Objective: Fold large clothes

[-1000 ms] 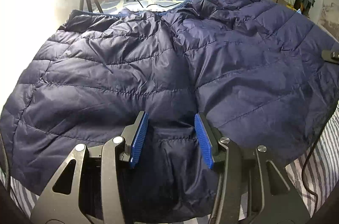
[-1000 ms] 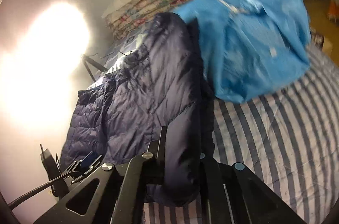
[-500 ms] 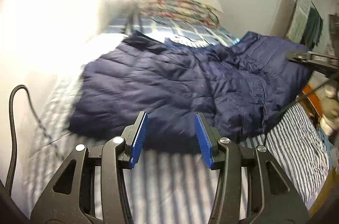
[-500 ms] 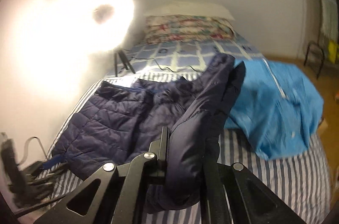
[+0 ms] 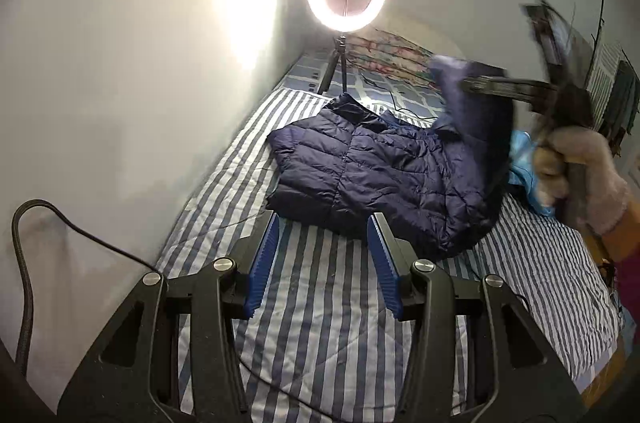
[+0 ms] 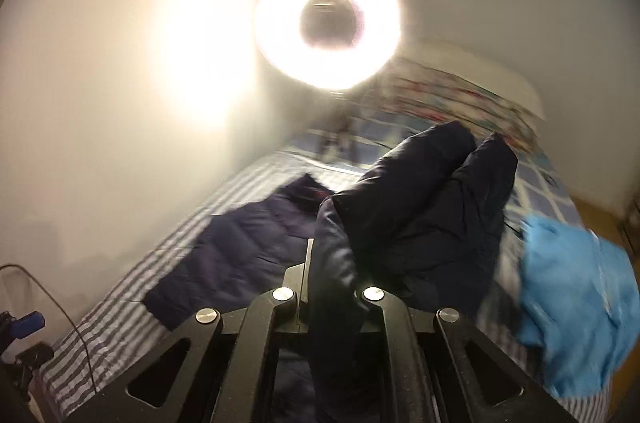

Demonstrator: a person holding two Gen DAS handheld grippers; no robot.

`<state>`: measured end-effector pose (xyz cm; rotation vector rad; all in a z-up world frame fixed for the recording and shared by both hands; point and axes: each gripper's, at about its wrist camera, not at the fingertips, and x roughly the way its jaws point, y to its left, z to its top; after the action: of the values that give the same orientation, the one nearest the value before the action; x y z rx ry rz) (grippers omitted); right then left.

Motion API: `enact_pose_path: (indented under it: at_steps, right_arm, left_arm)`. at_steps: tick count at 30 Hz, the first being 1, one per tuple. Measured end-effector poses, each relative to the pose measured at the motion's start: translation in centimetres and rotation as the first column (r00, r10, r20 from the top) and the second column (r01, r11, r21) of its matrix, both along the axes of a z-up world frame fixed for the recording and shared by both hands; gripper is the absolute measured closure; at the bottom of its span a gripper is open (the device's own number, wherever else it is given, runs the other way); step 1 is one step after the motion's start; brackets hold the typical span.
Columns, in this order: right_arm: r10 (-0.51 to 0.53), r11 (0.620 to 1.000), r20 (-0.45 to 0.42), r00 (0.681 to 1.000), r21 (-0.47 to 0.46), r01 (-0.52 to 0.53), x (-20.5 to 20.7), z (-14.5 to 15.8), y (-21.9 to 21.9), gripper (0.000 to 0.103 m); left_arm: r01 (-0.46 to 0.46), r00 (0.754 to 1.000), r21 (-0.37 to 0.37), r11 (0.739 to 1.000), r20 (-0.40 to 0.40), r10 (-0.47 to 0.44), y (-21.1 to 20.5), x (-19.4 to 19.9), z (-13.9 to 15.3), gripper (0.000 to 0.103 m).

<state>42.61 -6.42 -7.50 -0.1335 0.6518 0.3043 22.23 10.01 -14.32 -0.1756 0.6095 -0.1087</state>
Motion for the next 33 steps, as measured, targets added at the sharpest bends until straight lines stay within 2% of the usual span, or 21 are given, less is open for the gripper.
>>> enact_pose_path:
  at_steps: [5, 7, 12, 14, 15, 17, 20, 22, 23, 26, 28, 30, 33]
  right_arm:
    - [0.138, 0.99, -0.054, 0.989, 0.027, -0.137, 2.1, -3.2, 7.1, 0.099]
    - [0.202, 0.979, -0.107, 0.974, 0.033, -0.2, 3.0, -5.9, 10.5, 0.1]
    - [0.297, 0.947, -0.211, 0.931, -0.061, -0.316, 3.7, -12.7, 17.1, 0.1]
    - [0.318, 0.938, -0.238, 0.918, -0.062, -0.341, 3.9, -14.5, 17.9, 0.099]
    - [0.331, 0.935, -0.253, 0.909, -0.044, -0.353, 4.2, -14.9, 17.9, 0.099]
    - [0.372, 0.926, -0.288, 0.882, 0.055, -0.373, 5.0, -15.7, 17.3, 0.096]
    - [0.452, 0.89, -0.289, 0.844, 0.213, -0.404, 5.3, -15.0, 15.0, 0.084]
    - [0.5, 0.857, -0.272, 0.822, 0.29, -0.426, 4.5, -13.7, 13.1, 0.065]
    - [0.514, 0.845, -0.257, 0.818, 0.315, -0.432, 4.1, -13.0, 12.0, 0.06]
    - [0.528, 0.811, -0.18, 0.83, 0.396, -0.43, 2.5, -10.1, 7.0, 0.054]
    - [0.497, 0.81, -0.153, 0.854, 0.435, -0.393, 2.3, -9.0, 4.0, 0.051]
    - [0.425, 0.841, -0.137, 0.895, 0.426, -0.334, 2.7, -8.1, 0.9, 0.051]
    - [0.276, 0.911, -0.136, 0.952, 0.352, -0.214, 3.7, -7.9, -3.3, 0.064]
  left_arm:
    - [0.013, 1.0, -0.007, 1.0, -0.019, -0.013, -0.2, -1.9, 0.1, 0.055]
    - [0.009, 0.999, 0.001, 1.0, -0.034, -0.009, -0.3, -2.3, -0.2, 0.055]
    - [-0.015, 0.998, 0.044, 0.999, -0.062, 0.018, 0.0, -2.2, -0.7, 0.055]
    - [-0.023, 0.998, 0.047, 0.999, -0.063, 0.026, 0.2, -2.1, -0.6, 0.055]
    - [-0.026, 0.998, 0.044, 0.999, -0.063, 0.029, 0.3, -2.0, -0.6, 0.055]
    - [-0.028, 0.998, 0.042, 0.999, -0.061, 0.031, 0.4, -2.0, -0.6, 0.056]
    - [-0.023, 0.998, 0.035, 0.999, -0.051, 0.024, 0.2, -1.9, -0.6, 0.055]
    - [-0.019, 0.999, 0.026, 0.999, -0.043, 0.02, 0.1, -1.7, -0.5, 0.055]
    - [-0.019, 0.999, 0.02, 1.0, -0.04, 0.02, 0.1, -1.4, -0.6, 0.055]
    - [-0.019, 0.999, 0.004, 1.0, -0.028, 0.019, 0.0, 0.5, -1.0, 0.055]
    - [-0.013, 0.999, -0.022, 1.0, -0.04, 0.012, -0.1, 2.0, -1.1, 0.055]
    - [0.004, 0.999, -0.05, 0.999, -0.036, -0.006, -0.7, 4.3, -1.1, 0.055]
    - [0.016, 1.0, -0.036, 0.999, -0.004, -0.016, -2.2, 7.1, -0.7, 0.055]
